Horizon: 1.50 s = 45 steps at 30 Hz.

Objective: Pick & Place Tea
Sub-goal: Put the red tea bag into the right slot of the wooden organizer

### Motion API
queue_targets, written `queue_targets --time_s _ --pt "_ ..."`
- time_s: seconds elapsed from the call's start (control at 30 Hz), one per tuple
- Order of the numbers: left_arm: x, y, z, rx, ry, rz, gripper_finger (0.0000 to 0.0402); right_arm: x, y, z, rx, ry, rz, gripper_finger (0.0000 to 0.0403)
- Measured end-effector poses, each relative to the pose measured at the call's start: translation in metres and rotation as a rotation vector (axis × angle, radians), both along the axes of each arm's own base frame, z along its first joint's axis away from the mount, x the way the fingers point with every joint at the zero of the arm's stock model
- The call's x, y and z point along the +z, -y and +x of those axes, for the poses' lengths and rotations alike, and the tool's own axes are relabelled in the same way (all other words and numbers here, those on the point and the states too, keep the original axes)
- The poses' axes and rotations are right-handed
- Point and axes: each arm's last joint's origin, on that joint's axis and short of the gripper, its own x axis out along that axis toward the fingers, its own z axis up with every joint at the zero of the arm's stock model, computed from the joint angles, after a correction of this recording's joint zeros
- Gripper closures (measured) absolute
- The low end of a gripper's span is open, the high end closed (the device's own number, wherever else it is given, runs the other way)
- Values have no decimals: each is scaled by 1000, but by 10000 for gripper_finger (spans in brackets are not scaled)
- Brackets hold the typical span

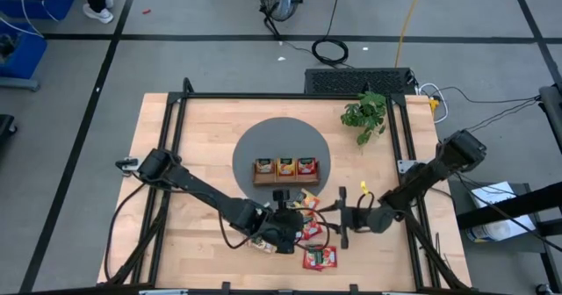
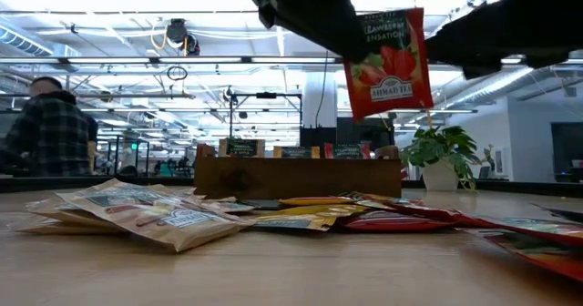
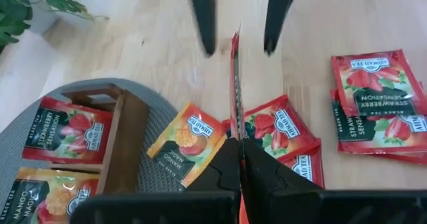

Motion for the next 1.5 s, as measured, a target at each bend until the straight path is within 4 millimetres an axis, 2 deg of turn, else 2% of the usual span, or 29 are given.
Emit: queue_targets --time_s 0.17,0.33,0.5,0.7,0.77,0.9,1.07,1.27,1.37,1.5 --pt "1 -1 2 8 17 -2 399 -1 13 11 43 -25 81 204" --pt "0 -3 4 14 26 -6 398 0 21 16 30 -16 79 209" --pt "-2 -10 7 26 16 -3 399 1 24 18 23 -7 63 269" --pt "-2 -17 11 24 10 -18 399 1 28 20 14 -12 9 385" --pt "-2 -18 11 28 9 -28 394 0 28 20 15 -16 2 393" --pt "-2 -18 10 20 5 8 365 -1 30 21 6 -29 -3 400" --pt "7 -11 0 -22 -13 74 297 -3 33 21 -5 -53 -17 402" --pt "17 -6 -13 4 -26 111 219 -4 32 21 -1 -55 -20 402" --pt "18 -1 -17 4 -34 111 198 -3 32 21 -1 -52 -18 402" --pt "17 6 -22 -12 -48 124 189 -3 32 21 -1 -50 -13 402"
